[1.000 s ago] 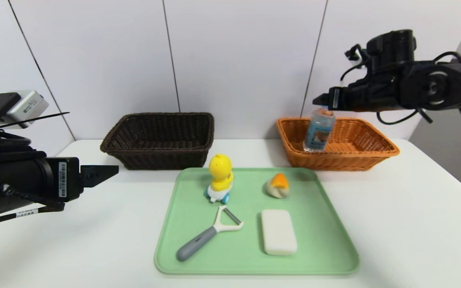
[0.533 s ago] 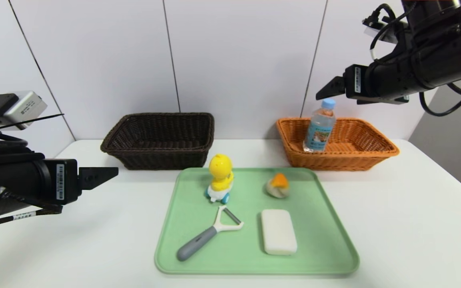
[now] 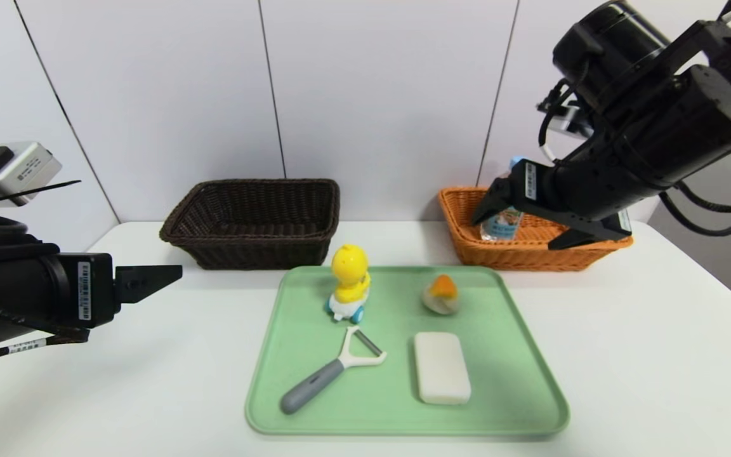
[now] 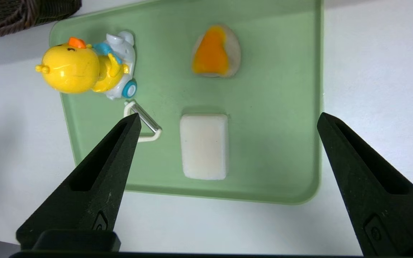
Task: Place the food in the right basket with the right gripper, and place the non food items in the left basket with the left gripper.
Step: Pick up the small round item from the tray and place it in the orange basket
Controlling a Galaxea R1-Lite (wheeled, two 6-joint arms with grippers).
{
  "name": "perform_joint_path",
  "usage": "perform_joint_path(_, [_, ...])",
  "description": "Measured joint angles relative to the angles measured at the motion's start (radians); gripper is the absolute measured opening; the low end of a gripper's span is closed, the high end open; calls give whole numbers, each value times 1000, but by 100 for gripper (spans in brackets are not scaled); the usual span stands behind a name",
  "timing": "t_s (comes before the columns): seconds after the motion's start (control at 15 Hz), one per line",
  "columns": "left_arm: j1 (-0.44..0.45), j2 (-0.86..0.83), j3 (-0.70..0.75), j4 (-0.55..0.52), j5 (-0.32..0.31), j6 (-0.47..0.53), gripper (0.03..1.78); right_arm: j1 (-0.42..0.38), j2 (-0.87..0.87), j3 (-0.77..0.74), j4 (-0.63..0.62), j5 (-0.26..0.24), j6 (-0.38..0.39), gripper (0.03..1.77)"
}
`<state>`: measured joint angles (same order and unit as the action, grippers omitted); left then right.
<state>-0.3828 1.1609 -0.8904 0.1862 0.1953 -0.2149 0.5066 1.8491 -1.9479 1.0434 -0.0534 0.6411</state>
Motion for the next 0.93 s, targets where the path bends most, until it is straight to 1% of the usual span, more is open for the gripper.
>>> perform_joint_path(0.07, [0,-1,0,0,0,0,169,5,19,0,1,3,27,169])
perform_joint_path(0.33, [-3,-3,0,-1,0,-1,169,24,96,0,-30,-7,32,169])
perform_joint_path(0.53, [-6,-3,1,-1,0,-1,169,64,159,0,-59,-86,48,169])
perform_joint_path(0.8, [-11,-3,4,-1,-1,-1,169,110,236,-1,-75,-128,65,169])
perform_joint_path(0.93, [-11,-3,13,-6,-1,-1,169,116,269,-2,-88,-136,67,169])
